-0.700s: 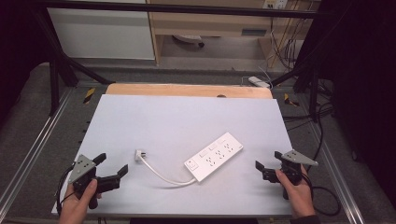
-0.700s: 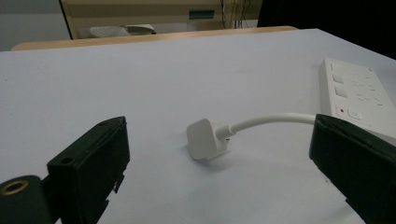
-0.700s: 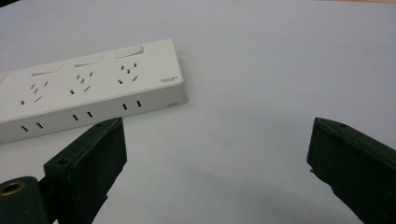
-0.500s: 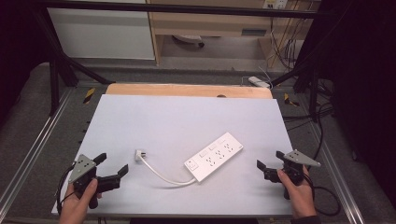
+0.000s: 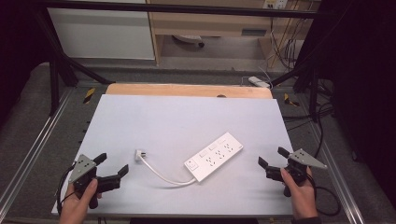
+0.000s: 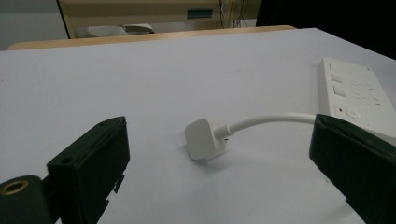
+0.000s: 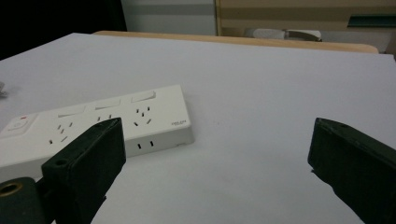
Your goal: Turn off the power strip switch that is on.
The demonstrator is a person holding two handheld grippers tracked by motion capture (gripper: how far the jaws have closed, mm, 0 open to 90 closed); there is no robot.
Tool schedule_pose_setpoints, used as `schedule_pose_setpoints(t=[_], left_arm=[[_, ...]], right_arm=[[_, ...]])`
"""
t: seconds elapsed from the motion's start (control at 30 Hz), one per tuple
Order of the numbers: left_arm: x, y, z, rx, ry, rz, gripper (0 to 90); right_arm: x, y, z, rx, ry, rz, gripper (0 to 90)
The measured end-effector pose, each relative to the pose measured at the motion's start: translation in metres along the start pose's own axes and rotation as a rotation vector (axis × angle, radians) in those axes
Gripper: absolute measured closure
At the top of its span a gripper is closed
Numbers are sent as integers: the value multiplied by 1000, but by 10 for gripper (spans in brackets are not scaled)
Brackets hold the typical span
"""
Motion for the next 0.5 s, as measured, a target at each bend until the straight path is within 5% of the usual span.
schedule_pose_setpoints(t=[0.5], left_arm=[[1, -1, 1, -1, -3, -5, 52]], right_arm=[[-1, 16, -2, 25, 1, 12, 38]])
Point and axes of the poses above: each handheld gripper's, and its own axes: x roughly forward along the jaws, y roughly out of its top, z roughly to its right, the point moved 4 cm from there along x, roughly forward along the jaws, and after that the axes turned 10 degrees about z, right-handed, at the moved point
